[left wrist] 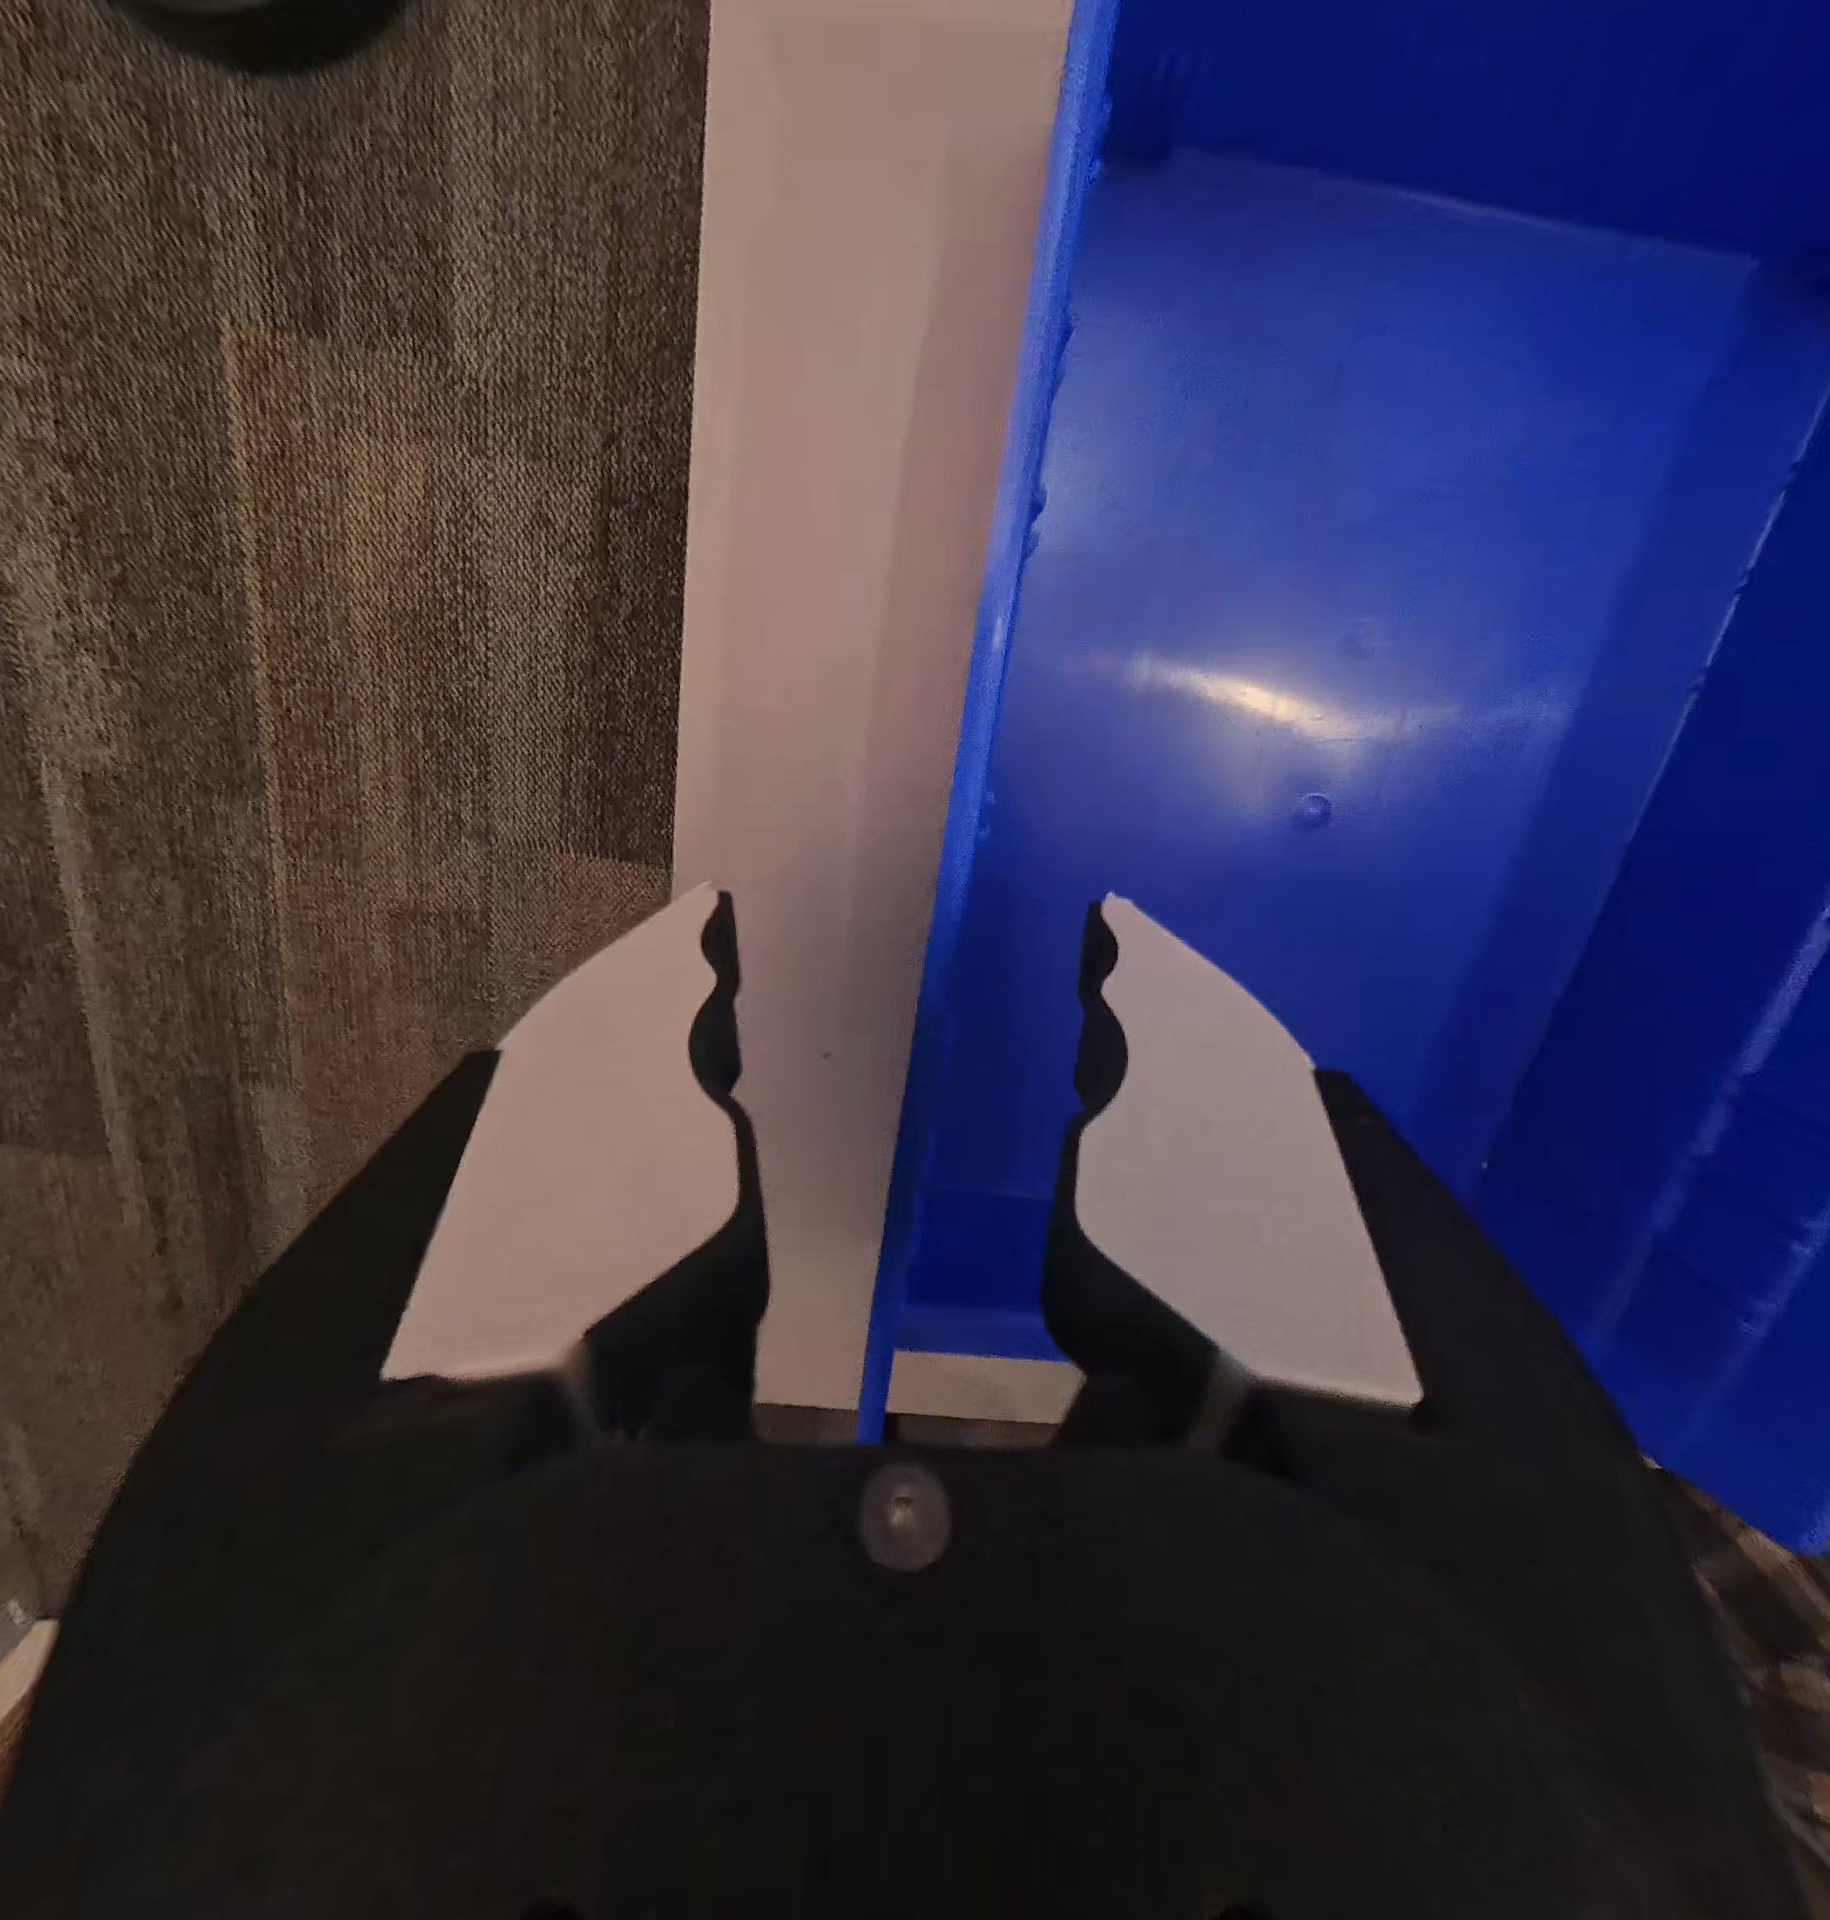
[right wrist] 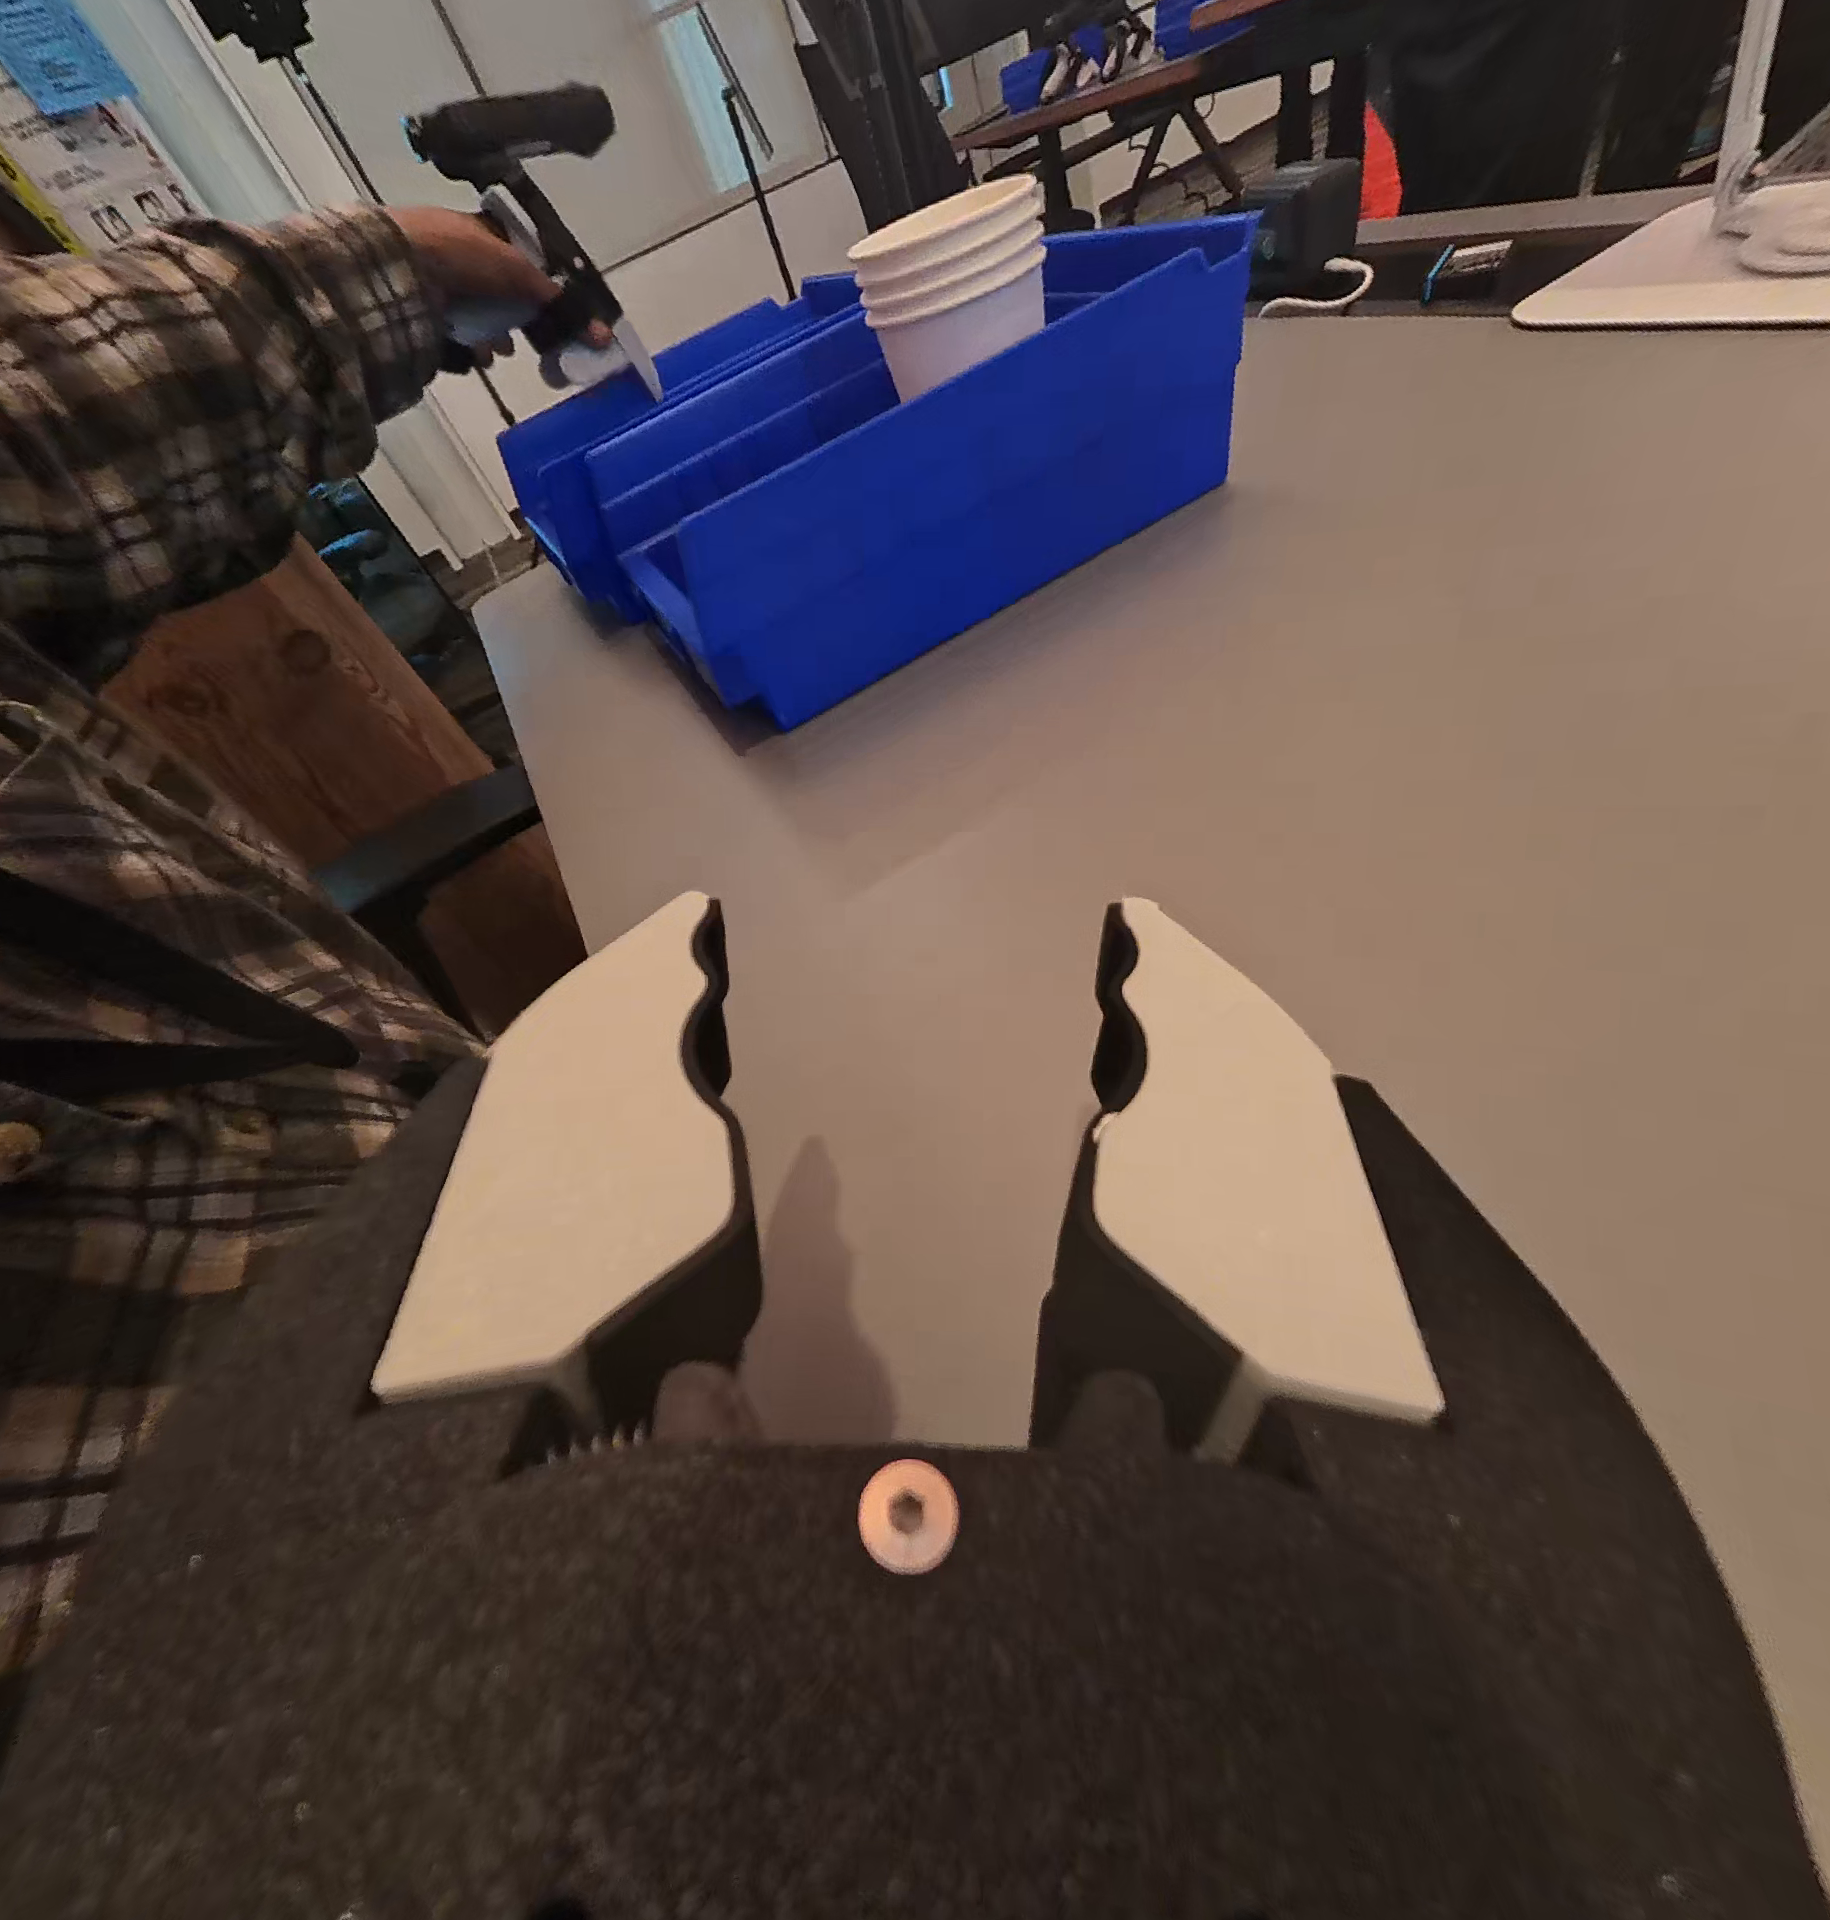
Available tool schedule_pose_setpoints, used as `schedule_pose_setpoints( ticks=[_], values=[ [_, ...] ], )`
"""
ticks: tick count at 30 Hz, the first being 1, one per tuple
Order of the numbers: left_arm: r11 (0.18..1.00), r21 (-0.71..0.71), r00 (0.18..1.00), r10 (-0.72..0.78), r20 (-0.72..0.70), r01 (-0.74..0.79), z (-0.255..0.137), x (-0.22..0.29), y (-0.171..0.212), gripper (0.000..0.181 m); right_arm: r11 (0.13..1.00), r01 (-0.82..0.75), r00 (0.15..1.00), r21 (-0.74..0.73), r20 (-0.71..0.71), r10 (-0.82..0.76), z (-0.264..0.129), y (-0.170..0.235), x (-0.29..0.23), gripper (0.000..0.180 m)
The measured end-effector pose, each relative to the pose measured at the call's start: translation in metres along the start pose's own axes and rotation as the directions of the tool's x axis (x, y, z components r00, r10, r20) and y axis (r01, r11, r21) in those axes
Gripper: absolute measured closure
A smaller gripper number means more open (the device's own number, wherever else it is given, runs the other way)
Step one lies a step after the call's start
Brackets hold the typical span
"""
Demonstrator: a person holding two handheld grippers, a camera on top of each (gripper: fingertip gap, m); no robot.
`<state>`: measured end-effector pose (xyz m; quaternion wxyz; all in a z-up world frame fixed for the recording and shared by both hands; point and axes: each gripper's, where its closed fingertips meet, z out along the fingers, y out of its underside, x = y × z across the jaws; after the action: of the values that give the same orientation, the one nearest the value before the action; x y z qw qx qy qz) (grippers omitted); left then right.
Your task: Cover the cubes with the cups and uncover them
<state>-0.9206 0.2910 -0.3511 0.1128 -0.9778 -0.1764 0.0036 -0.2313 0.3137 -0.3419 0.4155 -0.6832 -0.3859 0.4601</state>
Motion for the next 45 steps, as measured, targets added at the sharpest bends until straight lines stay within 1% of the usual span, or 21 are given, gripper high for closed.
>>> schedule_pose_setpoints(
  ticks=[2, 5, 6, 7, 8, 13, 16, 21, 26, 29, 33, 35, 40, 42, 45],
  values=[
    [1.000, -0.023, 1.000, -0.013, -0.014, 0.013, 0.009, 0.000, 0.006, 0.124, 1.000, -0.004, 1.000, 0.000, 0.007, 0.004, 0.000, -0.001, 0.000, 0.114],
    [0.996, -0.085, 1.000, 0.008, 0.000, -0.008, 0.019, -0.003, 0.015, 0.150, 1.000, -0.019, 1.000, 0.002, 0.015, 0.019, -0.002, -0.002, -0.001, 0.117],
    [0.995, -0.099, 1.000, 0.022, -0.011, -0.023, 0.021, -0.002, 0.018, 0.156, 1.000, -0.021, 1.000, 0.006, 0.015, 0.021, -0.002, -0.003, -0.001, 0.117],
    [0.995, -0.099, 0.998, 0.017, -0.061, -0.023, 0.022, 0.005, 0.017, 0.170, 1.000, -0.022, 1.000, 0.010, 0.014, 0.022, -0.003, -0.004, 0.000, 0.118],
    [0.995, -0.102, 0.997, 0.011, -0.083, -0.020, 0.022, 0.008, 0.017, 0.176, 1.000, -0.025, 1.000, 0.014, 0.011, 0.025, -0.004, -0.004, 0.000, 0.118],
    [0.993, -0.111, 0.995, 0.025, -0.098, -0.036, 0.022, 0.008, 0.017, 0.177, 0.997, -0.062, 0.998, 0.043, 0.014, 0.062, -0.008, -0.006, 0.001, 0.122],
    [0.994, -0.107, 0.990, 0.016, -0.143, -0.031, 0.020, 0.008, 0.022, 0.177, 0.992, -0.109, 0.994, 0.056, 0.025, 0.107, -0.012, -0.005, 0.000, 0.123],
    [0.997, -0.038, 0.990, -0.068, -0.120, 0.064, 0.001, -0.017, 0.026, 0.177, 0.986, -0.141, 0.990, 0.084, 0.030, 0.139, -0.020, -0.008, -0.001, 0.125],
    [0.977, 0.039, 0.958, -0.196, -0.208, 0.209, -0.027, -0.030, 0.028, 0.177, 0.984, -0.146, 0.989, 0.100, 0.030, 0.144, -0.020, -0.011, -0.002, 0.126],
    [0.963, 0.068, 0.943, -0.238, -0.235, 0.260, -0.047, -0.030, 0.024, 0.177, 0.981, -0.170, 0.985, 0.097, 0.046, 0.166, -0.017, -0.011, -0.003, 0.127],
    [0.963, 0.093, 0.955, -0.232, -0.187, 0.252, -0.083, -0.028, 0.011, 0.177, 0.979, -0.180, 0.983, 0.093, 0.065, 0.175, -0.016, -0.016, -0.008, 0.128],
    [0.967, 0.118, 0.965, -0.205, -0.160, 0.225, -0.104, -0.024, 0.000, 0.177, 0.982, -0.168, 0.985, 0.087, 0.059, 0.163, -0.016, -0.017, -0.011, 0.129],
    [0.971, 0.190, 0.983, -0.118, -0.140, 0.144, -0.156, 0.010, -0.040, 0.177, 0.983, -0.161, 0.986, 0.088, 0.056, 0.157, -0.020, -0.020, -0.016, 0.129],
    [0.971, 0.218, 0.986, -0.063, -0.151, 0.096, -0.173, 0.037, -0.058, 0.177, 0.983, -0.163, 0.986, 0.086, 0.051, 0.159, -0.021, -0.020, -0.017, 0.129],
    [0.972, 0.237, 0.981, 0.045, -0.191, 0.002, -0.187, 0.096, -0.082, 0.177, 0.982, -0.169, 0.985, 0.080, 0.040, 0.167, -0.024, -0.020, -0.017, 0.129]
  ],
)
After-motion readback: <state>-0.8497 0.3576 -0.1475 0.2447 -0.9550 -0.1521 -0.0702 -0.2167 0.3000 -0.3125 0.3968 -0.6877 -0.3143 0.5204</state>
